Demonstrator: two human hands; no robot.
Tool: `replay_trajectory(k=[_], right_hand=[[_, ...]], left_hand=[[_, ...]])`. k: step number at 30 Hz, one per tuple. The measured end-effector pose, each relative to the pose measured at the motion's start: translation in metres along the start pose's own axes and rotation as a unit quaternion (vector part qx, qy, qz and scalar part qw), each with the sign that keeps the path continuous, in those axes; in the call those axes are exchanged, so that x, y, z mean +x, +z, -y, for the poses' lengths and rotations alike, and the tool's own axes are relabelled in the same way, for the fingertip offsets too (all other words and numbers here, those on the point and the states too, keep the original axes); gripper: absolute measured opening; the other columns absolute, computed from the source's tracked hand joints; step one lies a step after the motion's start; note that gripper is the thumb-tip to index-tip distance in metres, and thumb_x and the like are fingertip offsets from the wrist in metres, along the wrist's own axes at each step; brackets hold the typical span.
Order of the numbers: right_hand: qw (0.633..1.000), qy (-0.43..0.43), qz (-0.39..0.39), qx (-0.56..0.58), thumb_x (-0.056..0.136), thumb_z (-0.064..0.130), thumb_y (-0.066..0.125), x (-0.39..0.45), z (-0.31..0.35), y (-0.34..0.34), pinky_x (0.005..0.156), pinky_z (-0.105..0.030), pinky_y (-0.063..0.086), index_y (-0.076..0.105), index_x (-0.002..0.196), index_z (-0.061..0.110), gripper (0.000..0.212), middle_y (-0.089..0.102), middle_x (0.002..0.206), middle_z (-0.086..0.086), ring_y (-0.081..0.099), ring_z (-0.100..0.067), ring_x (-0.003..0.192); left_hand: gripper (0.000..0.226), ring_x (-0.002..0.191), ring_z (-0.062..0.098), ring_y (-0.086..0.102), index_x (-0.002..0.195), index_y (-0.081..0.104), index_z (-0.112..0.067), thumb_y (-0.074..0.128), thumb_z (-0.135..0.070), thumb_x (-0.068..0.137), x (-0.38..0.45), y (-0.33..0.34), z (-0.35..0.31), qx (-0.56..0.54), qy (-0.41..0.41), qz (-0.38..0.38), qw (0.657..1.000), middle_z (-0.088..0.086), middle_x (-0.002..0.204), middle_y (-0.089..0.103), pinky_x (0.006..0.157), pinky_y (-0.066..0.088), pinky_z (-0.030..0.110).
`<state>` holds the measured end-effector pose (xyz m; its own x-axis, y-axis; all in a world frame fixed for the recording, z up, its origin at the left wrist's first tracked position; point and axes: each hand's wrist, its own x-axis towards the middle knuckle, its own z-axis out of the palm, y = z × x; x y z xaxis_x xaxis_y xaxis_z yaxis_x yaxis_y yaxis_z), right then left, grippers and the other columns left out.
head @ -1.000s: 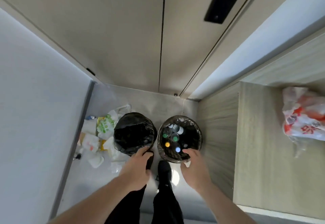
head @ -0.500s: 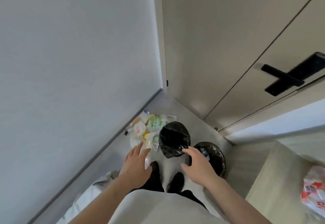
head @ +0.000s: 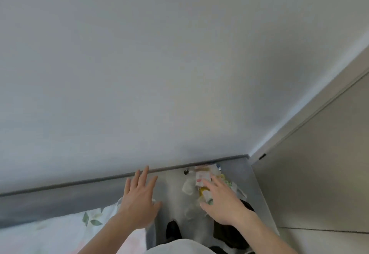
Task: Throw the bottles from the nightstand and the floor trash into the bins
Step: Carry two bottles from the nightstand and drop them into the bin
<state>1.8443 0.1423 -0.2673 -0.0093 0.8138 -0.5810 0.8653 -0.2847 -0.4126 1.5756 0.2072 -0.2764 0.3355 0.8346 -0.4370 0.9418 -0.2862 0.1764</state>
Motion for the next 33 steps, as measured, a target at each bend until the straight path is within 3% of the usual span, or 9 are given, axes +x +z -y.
replay_trajectory(k=[6, 14, 24, 33], right_hand=[[0.994, -0.063, 0.017, -0.082, 0.098, 0.054, 0.051, 0.057, 0.077, -0.030, 0.129, -0.044, 0.009, 0.009, 0.163, 0.034, 0.081, -0.010, 0.171, 0.005, -0.005, -0.027, 0.158], [0.966, -0.185, 0.064, -0.171, 0.101, 0.052, 0.050, 0.111, 0.195, -0.075, 0.128, -0.040, 0.008, 0.005, 0.163, 0.037, 0.078, -0.017, 0.169, 0.013, -0.011, -0.018, 0.158], [0.890, -0.344, 0.135, -0.267, 0.100, 0.052, 0.049, 0.211, 0.323, -0.090, 0.127, -0.034, 0.011, 0.006, 0.162, 0.039, 0.077, -0.017, 0.169, 0.016, -0.010, -0.013, 0.158], [0.799, -0.457, 0.181, -0.345, 0.100, 0.049, 0.049, 0.286, 0.432, -0.103, 0.126, -0.035, 0.010, 0.009, 0.163, 0.037, 0.075, -0.011, 0.171, 0.012, -0.005, -0.019, 0.159]], left_hand=[[0.085, 0.154, 0.030, -0.024, 0.164, -0.001, -0.028, 0.041, -0.062, 0.098, -0.001, -0.027, 0.067, -0.046, -0.075, -0.047, 0.995, 0.003, 0.166, -0.031, 0.127, -0.007, 0.049], [0.084, 0.155, 0.027, -0.021, 0.163, -0.002, -0.031, 0.040, -0.064, 0.098, -0.017, -0.054, 0.135, -0.134, -0.198, -0.136, 0.961, 0.000, 0.168, -0.025, 0.127, -0.007, 0.048], [0.082, 0.156, 0.026, -0.021, 0.163, 0.002, -0.033, 0.042, -0.062, 0.098, -0.016, -0.077, 0.208, -0.201, -0.374, -0.192, 0.885, -0.002, 0.170, -0.018, 0.127, -0.008, 0.049], [0.079, 0.156, 0.024, -0.020, 0.163, 0.005, -0.036, 0.044, -0.061, 0.098, 0.008, -0.121, 0.248, -0.226, -0.499, -0.219, 0.807, -0.003, 0.170, -0.017, 0.127, -0.009, 0.048]])
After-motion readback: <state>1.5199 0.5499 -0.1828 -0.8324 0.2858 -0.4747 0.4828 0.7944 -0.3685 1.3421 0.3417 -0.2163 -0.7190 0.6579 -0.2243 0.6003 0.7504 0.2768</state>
